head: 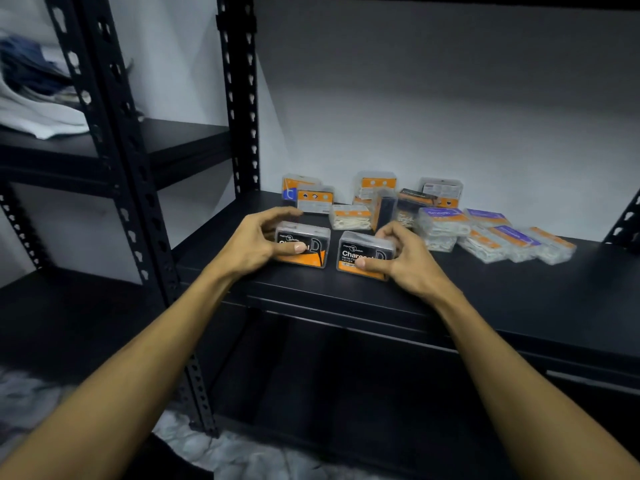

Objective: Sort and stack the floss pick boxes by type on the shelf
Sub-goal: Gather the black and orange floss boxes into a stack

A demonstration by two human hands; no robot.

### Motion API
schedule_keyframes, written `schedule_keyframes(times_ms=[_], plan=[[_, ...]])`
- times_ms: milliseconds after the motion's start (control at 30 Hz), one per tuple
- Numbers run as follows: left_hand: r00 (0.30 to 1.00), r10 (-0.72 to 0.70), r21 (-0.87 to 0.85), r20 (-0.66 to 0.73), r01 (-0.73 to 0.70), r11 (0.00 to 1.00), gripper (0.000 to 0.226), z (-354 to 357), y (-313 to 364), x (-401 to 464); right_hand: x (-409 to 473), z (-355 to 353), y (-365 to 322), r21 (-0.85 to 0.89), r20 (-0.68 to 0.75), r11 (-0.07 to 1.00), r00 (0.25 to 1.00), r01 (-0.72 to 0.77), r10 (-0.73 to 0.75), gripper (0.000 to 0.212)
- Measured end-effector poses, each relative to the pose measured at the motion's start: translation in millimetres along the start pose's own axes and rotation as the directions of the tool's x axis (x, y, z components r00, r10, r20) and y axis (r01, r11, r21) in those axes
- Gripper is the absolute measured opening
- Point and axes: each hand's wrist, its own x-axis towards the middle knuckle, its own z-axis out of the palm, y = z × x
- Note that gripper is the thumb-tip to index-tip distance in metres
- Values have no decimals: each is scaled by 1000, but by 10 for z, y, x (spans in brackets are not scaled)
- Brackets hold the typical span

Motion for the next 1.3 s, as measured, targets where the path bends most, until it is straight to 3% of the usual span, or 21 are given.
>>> schedule_keyframes(times_ms=[200,533,733,900,1067,1300], plan=[[998,-22,20,63,20,1000,46,-76,-63,32,156,90,-37,-8,129,1000,992,-2,3,49],[995,18,-3,103,-18,1000,41,-262,-200,55,242,297,-149,17,128,1000,991,-26,24,36],[998,-14,-50,68,17,999,40,-313,-297,63,226,443,-188,17,99,1000,995,-13,11,35],[1000,-25,-4,17,26,1000,56,-273,-270,12,214,454,-152,-24,52,1000,999,-14,15,49],[998,-64,-5,-23,64,998,44,-269,-279,4,220,481,-115,-21,23,1000,1000,1,-1,44],[995,-75,22,-64,76,997,53,-292,-301,-22,207,533,-149,-10,32,1000,999,3,-3,43]])
